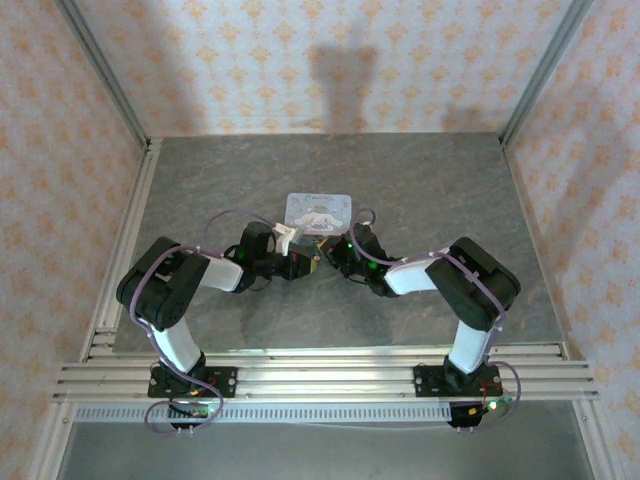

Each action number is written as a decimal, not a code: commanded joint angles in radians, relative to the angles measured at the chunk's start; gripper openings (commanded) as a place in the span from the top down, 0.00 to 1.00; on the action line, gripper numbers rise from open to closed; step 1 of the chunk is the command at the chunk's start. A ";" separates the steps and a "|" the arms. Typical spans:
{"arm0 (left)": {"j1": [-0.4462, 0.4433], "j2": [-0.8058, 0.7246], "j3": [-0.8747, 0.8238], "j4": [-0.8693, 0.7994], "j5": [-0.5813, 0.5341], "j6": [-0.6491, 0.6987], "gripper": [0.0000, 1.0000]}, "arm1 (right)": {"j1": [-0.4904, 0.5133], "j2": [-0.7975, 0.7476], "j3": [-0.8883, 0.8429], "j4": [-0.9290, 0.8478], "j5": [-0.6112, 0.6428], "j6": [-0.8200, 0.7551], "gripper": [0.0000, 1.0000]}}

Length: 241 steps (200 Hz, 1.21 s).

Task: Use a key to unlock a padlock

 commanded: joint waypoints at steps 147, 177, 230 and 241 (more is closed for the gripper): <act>0.067 -0.118 -0.017 -0.049 -0.057 -0.262 0.49 | 0.006 -0.030 -0.005 -0.059 0.041 0.023 1.00; 0.062 -0.085 -0.023 0.092 -0.024 -0.431 0.56 | 0.007 -0.019 -0.009 -0.049 0.042 0.049 1.00; 0.025 -0.058 -0.019 0.161 -0.041 -0.530 0.60 | 0.007 0.014 -0.031 0.017 0.040 0.124 1.00; 0.022 -0.050 -0.024 0.173 -0.047 -0.540 0.60 | 0.007 0.024 -0.037 0.037 0.039 0.143 1.00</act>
